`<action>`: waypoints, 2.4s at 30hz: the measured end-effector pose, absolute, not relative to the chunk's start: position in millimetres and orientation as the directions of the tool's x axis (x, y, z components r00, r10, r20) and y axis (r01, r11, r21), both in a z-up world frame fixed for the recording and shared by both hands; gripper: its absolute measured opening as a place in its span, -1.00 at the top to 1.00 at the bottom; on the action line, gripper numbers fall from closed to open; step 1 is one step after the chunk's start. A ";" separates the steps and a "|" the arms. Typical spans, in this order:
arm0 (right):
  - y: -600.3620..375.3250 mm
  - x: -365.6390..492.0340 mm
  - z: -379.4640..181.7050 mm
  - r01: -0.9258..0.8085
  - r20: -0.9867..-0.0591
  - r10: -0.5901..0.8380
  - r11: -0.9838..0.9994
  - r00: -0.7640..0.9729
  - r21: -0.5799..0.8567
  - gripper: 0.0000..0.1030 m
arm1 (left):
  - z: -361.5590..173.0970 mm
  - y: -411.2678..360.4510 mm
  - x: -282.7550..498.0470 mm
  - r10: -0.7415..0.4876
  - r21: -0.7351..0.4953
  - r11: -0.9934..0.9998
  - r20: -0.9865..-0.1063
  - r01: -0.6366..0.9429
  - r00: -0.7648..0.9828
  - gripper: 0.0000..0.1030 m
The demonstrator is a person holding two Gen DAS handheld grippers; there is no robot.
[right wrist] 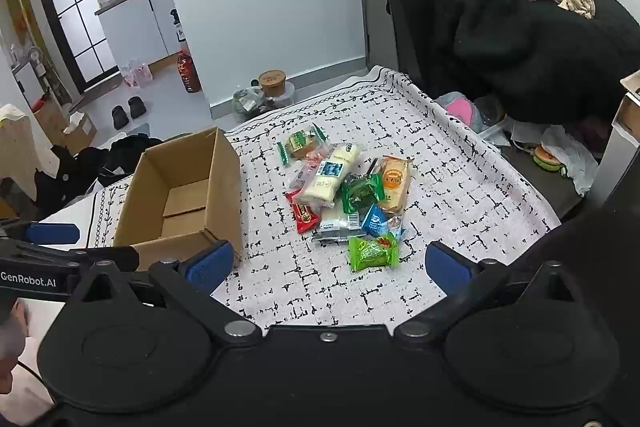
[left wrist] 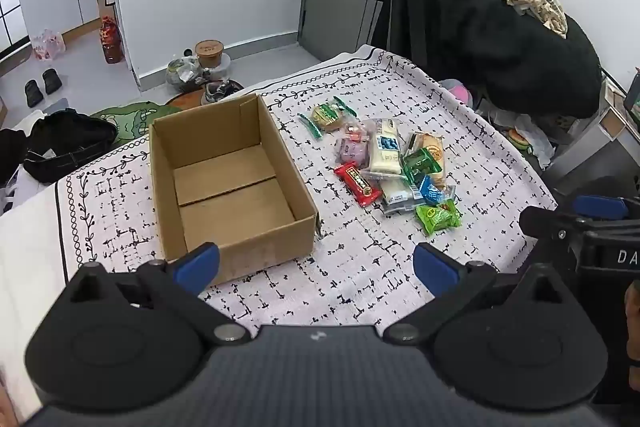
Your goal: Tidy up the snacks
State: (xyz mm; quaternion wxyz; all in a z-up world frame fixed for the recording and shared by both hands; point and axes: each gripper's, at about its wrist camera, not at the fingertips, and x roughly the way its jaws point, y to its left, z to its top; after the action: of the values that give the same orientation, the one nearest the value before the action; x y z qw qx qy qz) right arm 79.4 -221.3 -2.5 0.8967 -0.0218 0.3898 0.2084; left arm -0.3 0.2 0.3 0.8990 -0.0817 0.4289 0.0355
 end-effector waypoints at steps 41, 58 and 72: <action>-218.3 79.3 -1.7 -0.388 -0.710 0.338 0.916 0.618 0.099 -1.00 | 1.2 6.9 -3.0 0.006 -0.124 0.980 -0.764 -0.156 0.645 -0.99; -219.2 80.3 0.9 -0.388 -0.700 0.335 0.917 0.631 0.089 -1.00 | 3.8 3.2 -1.3 0.001 -0.124 0.981 -0.767 -0.150 0.641 -0.99; -218.9 79.5 1.4 -0.391 -0.698 0.335 0.916 0.633 0.085 -1.00 | 4.3 1.8 -1.0 0.000 -0.126 0.981 -0.765 -0.149 0.644 -0.99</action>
State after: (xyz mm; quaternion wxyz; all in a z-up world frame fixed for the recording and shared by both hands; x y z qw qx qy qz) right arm 79.5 -218.9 1.4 0.9029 -0.0372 0.3780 0.2012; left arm -1.0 1.8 4.3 0.9024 -0.0890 0.4196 0.0414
